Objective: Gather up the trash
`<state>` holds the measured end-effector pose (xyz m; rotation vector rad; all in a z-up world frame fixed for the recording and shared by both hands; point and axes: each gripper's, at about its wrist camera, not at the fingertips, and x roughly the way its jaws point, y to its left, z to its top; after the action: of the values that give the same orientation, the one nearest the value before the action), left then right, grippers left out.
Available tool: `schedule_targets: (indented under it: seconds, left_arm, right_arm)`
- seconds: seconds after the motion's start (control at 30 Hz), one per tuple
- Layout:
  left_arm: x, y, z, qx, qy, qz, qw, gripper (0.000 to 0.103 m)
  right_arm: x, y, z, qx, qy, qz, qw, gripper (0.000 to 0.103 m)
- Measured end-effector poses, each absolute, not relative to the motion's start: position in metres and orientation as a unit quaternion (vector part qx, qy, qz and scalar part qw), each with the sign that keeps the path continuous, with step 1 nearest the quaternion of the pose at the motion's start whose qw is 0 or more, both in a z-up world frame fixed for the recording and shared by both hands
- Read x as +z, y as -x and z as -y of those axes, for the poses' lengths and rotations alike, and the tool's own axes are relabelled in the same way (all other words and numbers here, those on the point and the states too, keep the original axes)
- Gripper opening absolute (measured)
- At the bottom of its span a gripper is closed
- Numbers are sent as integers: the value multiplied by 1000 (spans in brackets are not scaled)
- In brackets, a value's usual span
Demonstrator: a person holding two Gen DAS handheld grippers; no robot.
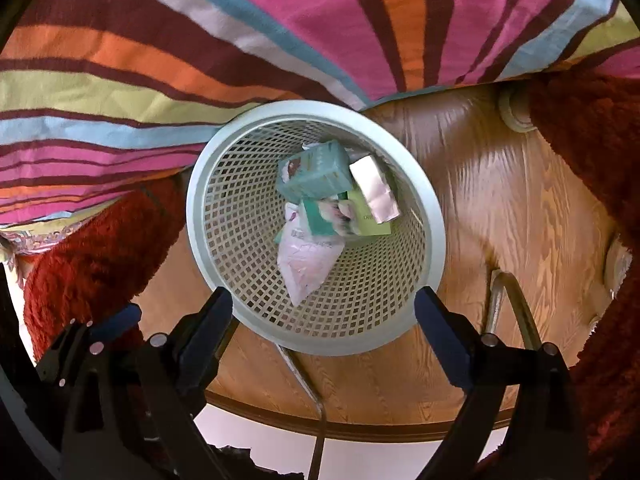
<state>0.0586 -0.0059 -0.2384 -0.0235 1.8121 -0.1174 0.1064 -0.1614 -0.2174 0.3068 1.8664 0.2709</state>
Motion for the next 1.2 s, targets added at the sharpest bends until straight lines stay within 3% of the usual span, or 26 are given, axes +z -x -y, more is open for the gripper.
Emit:
schedule_targets:
  seconds: [0.47, 0.57, 1.2]
  left_arm:
    - [-179, -60, -11, -13, 37, -701, 712, 92]
    - [-164, -60, -13, -8, 45, -675, 736, 92]
    - [-46, -67, -13, 1, 28, -505, 863, 92]
  right_arm:
    - [-157, -107, 171, 135, -133, -722, 665, 88]
    - [-139, -109, 176, 134, -122, -696, 694, 95]
    - [-10, -106, 190, 142, -42, -481, 864, 95]
